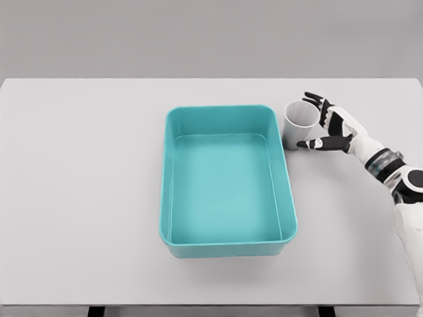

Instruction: Put the paper cup into the basket with your right arm

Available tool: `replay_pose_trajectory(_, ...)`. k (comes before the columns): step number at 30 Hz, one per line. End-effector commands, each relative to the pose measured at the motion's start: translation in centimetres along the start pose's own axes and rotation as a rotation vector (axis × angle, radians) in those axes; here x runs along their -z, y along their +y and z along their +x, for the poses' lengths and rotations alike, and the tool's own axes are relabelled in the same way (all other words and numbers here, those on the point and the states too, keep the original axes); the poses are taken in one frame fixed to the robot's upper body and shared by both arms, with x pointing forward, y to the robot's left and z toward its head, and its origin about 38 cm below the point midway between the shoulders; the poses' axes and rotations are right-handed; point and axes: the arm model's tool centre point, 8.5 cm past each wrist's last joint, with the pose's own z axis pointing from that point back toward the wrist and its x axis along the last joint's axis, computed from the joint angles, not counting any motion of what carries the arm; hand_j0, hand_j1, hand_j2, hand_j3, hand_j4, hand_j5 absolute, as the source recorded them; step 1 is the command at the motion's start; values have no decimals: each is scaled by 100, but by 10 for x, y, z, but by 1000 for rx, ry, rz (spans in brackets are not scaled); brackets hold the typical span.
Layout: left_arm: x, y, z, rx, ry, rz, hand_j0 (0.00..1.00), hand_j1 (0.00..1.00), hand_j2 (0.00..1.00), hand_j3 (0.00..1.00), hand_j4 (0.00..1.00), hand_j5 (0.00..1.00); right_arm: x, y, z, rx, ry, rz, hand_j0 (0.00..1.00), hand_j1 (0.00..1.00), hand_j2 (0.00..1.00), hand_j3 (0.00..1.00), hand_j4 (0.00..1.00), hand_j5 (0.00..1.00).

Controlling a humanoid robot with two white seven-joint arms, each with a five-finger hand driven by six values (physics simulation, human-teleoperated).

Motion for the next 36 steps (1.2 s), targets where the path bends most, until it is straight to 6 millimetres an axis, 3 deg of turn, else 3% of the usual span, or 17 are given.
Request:
replay_pose_trajectory(1,0,0,0,1,0,0,100,100,100,100,100,100,1,3,-5,4,6,0,100,100,100,100,100,100)
replay_pose_trajectory(10,0,0,0,1,0,0,100,100,100,100,100,100,6,8,-6,-8,15,16,100,100,100,100,100,100)
replay_pose_trajectory(11,0,0,0,1,0,0,100,100,100,100,100,100,6,9,-8,-33,34,19,98,98,98,98,98,98)
replay_pose_trajectory(12,0,0,0,-1,0,0,100,100,100,100,100,100,7,10,-8,-37,36,22,87,87,87,87,87,87)
replay_pose_trajectory(15,0,0,0,-1,0,0,100,100,100,100,100,100,7,9,-7,-40,34,22,72,72,72,72,72,72)
replay_pose_trajectory(24,0,0,0,1,0,0,100,100,100,100,100,100,5,7,-4,-53,32,21,60,60,60,60,60,60)
replay_pose_trajectory(31,0,0,0,-1,0,0,100,100,100,100,100,100,5,4,19,-102,-14,29,53,53,53,53,53,53)
replay_pose_trajectory(36,0,0,0,-1,0,0,100,100,100,100,100,100,0,5,49,-173,-82,45,51,51,51,51,51,51)
